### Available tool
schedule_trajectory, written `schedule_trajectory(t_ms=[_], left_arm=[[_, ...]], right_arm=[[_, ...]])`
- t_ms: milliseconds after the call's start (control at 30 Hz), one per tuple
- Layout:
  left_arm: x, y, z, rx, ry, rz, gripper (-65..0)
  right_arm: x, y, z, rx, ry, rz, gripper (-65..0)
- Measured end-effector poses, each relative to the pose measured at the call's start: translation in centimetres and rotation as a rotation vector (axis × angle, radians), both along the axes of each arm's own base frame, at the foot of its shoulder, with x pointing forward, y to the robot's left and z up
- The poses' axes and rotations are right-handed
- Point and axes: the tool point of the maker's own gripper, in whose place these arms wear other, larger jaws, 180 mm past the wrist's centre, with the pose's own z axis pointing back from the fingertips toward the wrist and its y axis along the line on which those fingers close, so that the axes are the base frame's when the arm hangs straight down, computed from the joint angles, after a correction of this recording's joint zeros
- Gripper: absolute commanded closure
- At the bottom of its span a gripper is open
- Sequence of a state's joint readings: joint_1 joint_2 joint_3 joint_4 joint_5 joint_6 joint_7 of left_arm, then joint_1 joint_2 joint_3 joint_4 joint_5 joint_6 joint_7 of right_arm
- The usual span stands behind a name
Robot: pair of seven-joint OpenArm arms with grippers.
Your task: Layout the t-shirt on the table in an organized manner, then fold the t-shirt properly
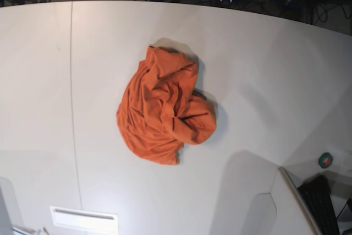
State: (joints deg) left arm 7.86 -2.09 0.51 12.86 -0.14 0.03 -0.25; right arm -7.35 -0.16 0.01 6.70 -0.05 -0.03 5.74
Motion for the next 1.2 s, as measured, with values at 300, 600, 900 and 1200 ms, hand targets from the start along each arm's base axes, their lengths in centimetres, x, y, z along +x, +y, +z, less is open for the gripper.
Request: schedule_trajectory(t_ms=[300, 600, 900, 1200], left_arm=[[-0.9, -0.1, 0.0, -0.001, 0.009, 0.009, -7.2], [0.3, 0.0, 0.2, -0.003, -0.068, 0.007, 0.0], [-0.3, -0.1, 0.2, -0.005, -0.059, 0.000, 0.0], [-1.7, 0.1, 0.5, -0.045, -0.062, -0.015, 0.0]], right_arm=[[0.0, -0.2, 0.0, -0.003, -0.001, 0.000, 0.0], [0.0, -1.7, 0.0, -0.025, -0.001, 0.004, 0.0], [0.0, -2.4, 0.1, -0.036, -0.001, 0.005, 0.0], [-0.5, -2.3, 0.4, -0.033, -0.062, 0.011, 0.0]])
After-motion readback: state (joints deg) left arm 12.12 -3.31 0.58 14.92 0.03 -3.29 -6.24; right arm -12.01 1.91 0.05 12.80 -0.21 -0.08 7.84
